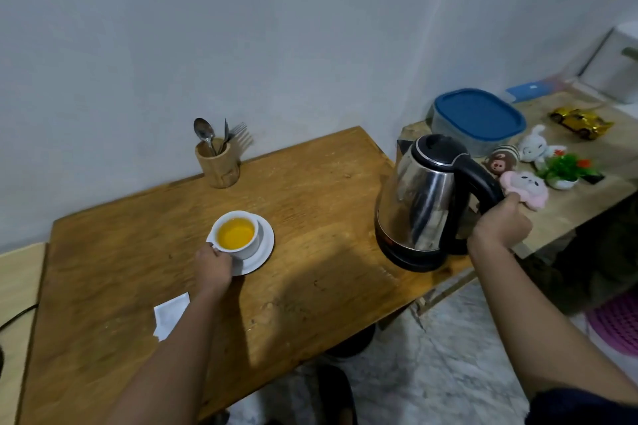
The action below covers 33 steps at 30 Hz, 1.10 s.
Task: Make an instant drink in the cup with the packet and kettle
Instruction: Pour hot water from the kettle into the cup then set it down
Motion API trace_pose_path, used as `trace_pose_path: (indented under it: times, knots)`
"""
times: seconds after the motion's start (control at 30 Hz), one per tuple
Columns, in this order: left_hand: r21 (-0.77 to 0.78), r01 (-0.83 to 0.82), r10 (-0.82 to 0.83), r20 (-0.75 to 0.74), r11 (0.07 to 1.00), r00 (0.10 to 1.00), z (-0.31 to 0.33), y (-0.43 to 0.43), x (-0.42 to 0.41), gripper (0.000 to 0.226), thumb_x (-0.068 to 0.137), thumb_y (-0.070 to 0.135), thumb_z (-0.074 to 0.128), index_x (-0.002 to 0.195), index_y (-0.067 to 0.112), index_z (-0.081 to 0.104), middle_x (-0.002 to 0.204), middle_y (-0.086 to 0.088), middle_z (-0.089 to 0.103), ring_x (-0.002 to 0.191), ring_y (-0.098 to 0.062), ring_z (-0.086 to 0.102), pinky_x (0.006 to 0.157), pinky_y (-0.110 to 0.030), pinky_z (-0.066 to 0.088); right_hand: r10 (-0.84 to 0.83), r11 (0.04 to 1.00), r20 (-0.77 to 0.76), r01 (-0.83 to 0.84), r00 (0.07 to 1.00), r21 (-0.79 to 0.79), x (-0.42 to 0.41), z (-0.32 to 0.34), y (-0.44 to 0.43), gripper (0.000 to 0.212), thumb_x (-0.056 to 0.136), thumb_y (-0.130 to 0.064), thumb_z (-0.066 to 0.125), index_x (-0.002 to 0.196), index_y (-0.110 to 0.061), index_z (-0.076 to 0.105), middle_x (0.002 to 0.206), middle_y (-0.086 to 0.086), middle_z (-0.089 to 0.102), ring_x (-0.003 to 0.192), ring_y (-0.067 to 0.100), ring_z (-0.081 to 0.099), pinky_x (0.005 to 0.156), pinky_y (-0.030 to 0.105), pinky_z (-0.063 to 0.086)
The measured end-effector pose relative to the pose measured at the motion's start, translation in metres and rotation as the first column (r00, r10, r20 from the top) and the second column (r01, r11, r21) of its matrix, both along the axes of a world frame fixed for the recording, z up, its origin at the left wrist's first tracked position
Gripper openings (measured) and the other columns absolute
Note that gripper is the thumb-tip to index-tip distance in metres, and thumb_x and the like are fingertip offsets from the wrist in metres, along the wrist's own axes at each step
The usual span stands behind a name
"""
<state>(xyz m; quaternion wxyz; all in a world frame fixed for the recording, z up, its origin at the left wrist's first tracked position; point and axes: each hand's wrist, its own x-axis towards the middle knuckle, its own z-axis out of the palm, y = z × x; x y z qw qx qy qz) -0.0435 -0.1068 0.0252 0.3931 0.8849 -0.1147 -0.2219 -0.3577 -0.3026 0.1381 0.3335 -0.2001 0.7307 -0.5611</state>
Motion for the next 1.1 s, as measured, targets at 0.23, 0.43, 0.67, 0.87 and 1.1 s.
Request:
trace_pose_path:
  times: [0.23, 0.43, 0.67, 0.87, 1.1]
  knots:
    - [0.023, 0.034, -0.034, 0.02, 0.999, 0.999, 0.001, 0.002, 0.0, 0.031, 0.092, 0.006, 0.039, 0.119, -0.004, 0.052, 0.122, -0.026, 0.054, 0.108, -0.039, 0.053, 0.086, -0.046, 0.045, 0.006, 0.999, 0.07, -0.003, 0.998, -0.049, -0.018, -0.009, -0.003, 0.034, 0.085, -0.025, 0.048, 0.07, 0.003, 0.059, 0.078, 0.012, 0.055, 0.067, 0.021, 0.05, 0.049, 0.027, 0.034]
    - [0.0, 0.044, -0.044, 0.011, 0.999, 0.999, 0.0, 0.003, 0.001, 0.03, 0.092, 0.006, 0.04, 0.118, -0.004, 0.052, 0.12, -0.026, 0.056, 0.106, -0.04, 0.054, 0.086, -0.048, 0.046, 0.026, 0.996, 0.055, -0.021, 0.998, -0.081, -0.026, -0.02, -0.002, 0.036, 0.086, -0.023, 0.045, 0.052, -0.017, 0.04, 0.057, -0.002, 0.041, 0.053, 0.012, 0.04, 0.049, 0.025, 0.03]
    - [-0.023, 0.056, -0.056, 0.009, 0.998, 0.998, -0.001, 0.005, 0.001, 0.03, 0.092, 0.004, 0.042, 0.12, -0.003, 0.052, 0.121, -0.026, 0.056, 0.108, -0.039, 0.054, 0.09, -0.048, 0.047, 0.04, 0.998, 0.032, -0.039, 0.999, -0.04, -0.041, -0.036, 0.004, 0.035, 0.088, -0.017, 0.039, 0.053, -0.015, 0.036, 0.058, 0.0, 0.037, 0.051, 0.011, 0.033, 0.045, 0.021, 0.026]
    - [-0.011, 0.065, -0.065, -0.016, 0.998, 0.998, 0.002, 0.004, 0.001, 0.032, 0.092, 0.004, 0.043, 0.122, -0.003, 0.05, 0.123, -0.025, 0.055, 0.11, -0.039, 0.054, 0.093, -0.049, 0.047, 0.113, 0.991, -0.131, -0.121, 0.985, -0.053, -0.04, -0.036, 0.015, 0.039, 0.095, -0.018, 0.03, 0.07, 0.0, 0.054, 0.073, 0.014, 0.046, 0.077, 0.024, 0.041, 0.068, 0.032, 0.032]
    - [0.004, 0.095, -0.094, -0.023, 0.996, 0.995, 0.004, 0.007, 0.003, 0.03, 0.092, 0.005, 0.042, 0.121, -0.002, 0.05, 0.121, -0.026, 0.056, 0.108, -0.038, 0.055, 0.091, -0.049, 0.047, 0.226, 0.91, -0.602, -0.387, 0.766, -0.15, -0.041, -0.046, 0.026, 0.031, 0.098, -0.017, 0.025, 0.079, -0.007, 0.047, 0.073, 0.009, 0.045, 0.072, 0.024, 0.045, 0.067, 0.034, 0.034]
